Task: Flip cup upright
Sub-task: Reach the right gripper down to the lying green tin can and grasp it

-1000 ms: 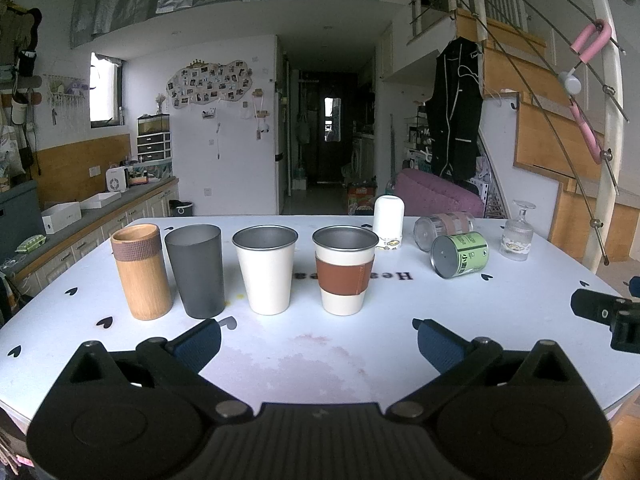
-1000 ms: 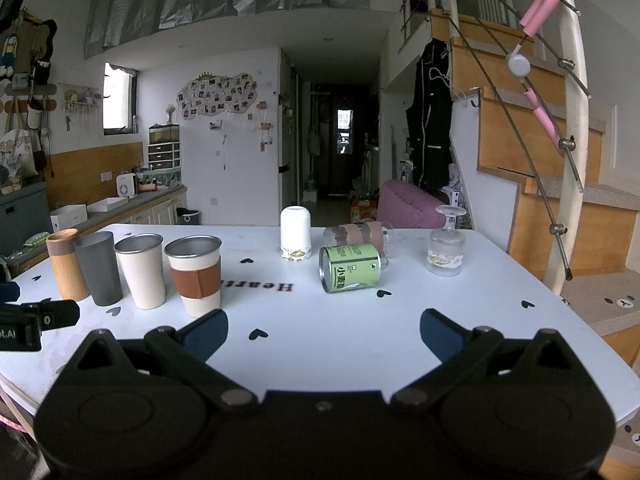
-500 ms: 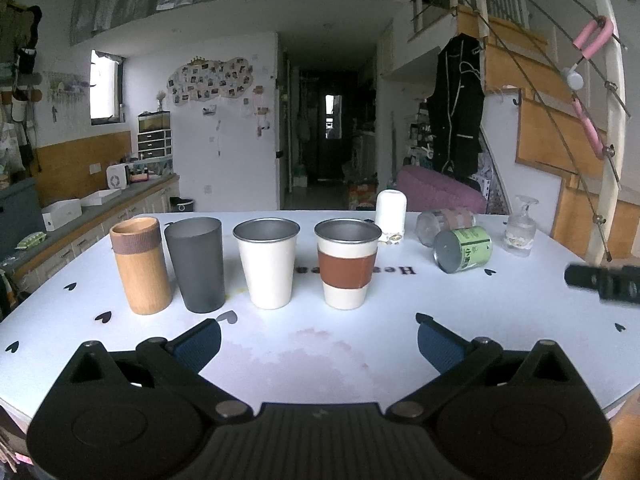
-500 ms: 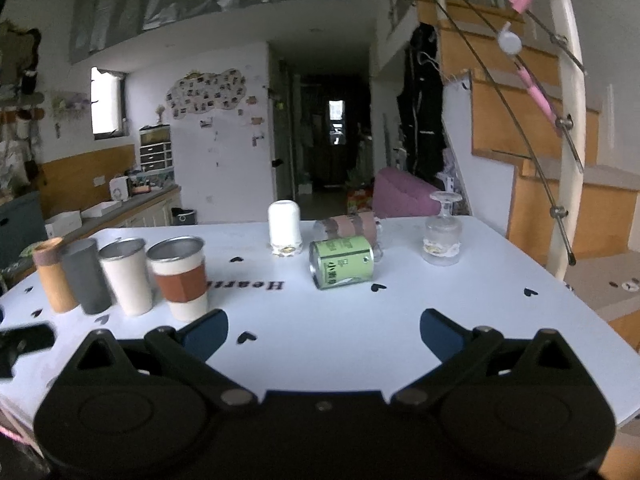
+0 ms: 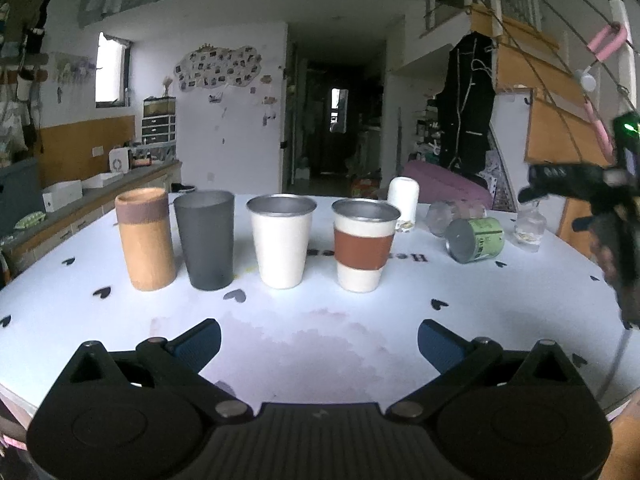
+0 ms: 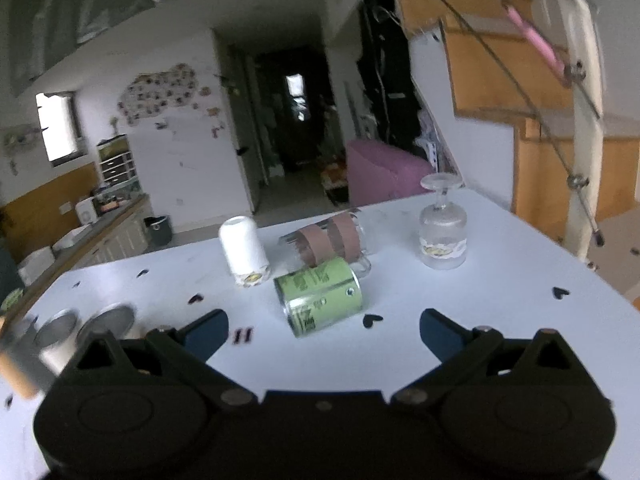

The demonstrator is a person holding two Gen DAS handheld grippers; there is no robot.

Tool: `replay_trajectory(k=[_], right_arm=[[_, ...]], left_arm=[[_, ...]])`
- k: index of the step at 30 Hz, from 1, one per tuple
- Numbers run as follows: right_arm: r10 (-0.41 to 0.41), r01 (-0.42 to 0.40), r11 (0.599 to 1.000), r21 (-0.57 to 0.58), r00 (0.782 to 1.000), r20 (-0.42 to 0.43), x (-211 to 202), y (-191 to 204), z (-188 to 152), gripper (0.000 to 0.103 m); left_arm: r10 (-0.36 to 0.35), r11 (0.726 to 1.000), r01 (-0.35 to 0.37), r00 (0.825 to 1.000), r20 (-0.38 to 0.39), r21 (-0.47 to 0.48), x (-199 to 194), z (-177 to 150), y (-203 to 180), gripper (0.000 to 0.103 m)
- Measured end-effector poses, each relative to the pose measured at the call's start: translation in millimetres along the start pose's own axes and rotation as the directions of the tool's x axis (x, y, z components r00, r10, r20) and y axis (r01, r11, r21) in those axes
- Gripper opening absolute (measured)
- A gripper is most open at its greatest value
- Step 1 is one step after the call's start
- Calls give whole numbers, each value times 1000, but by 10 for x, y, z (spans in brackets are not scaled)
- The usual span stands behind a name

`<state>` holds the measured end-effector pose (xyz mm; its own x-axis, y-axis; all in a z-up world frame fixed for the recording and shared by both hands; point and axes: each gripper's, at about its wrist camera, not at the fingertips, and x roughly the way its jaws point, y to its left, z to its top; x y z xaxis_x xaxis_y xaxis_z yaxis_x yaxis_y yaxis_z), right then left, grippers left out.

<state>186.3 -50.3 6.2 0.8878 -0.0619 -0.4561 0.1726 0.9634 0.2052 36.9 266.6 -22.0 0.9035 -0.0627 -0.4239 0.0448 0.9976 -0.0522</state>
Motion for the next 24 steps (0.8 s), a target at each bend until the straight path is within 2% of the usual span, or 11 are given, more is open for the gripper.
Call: replay_trajectory(k=[5,8,10,15,19,24], right_arm=[[-54,65,988,143,996,-76,592,3,213,102],[-64,99,960,262,988,-141,927,-66,270,100],[-71,138,926,351,978,-195,1162,-126,289,95],[-42,192,835,515,957,-288,1588,-224,300,95],[-56,243,785,571,944,-325,1783,-246,299,94],[-60,284,751,596,929,-366,1983,-321,288,93]], left_arm=[[24,999,-25,1000,-16,-24,93,-52,155,103],[46,998,-47,999,-19,-39,144,-52,245,103],[55,997,-57,998,-32,-48,184,-54,296,103],[76,995,-80,995,-64,-62,282,-60,384,103],[97,992,-102,992,-81,-69,342,-35,427,103],[112,991,-119,989,-95,-67,386,-28,410,103]])
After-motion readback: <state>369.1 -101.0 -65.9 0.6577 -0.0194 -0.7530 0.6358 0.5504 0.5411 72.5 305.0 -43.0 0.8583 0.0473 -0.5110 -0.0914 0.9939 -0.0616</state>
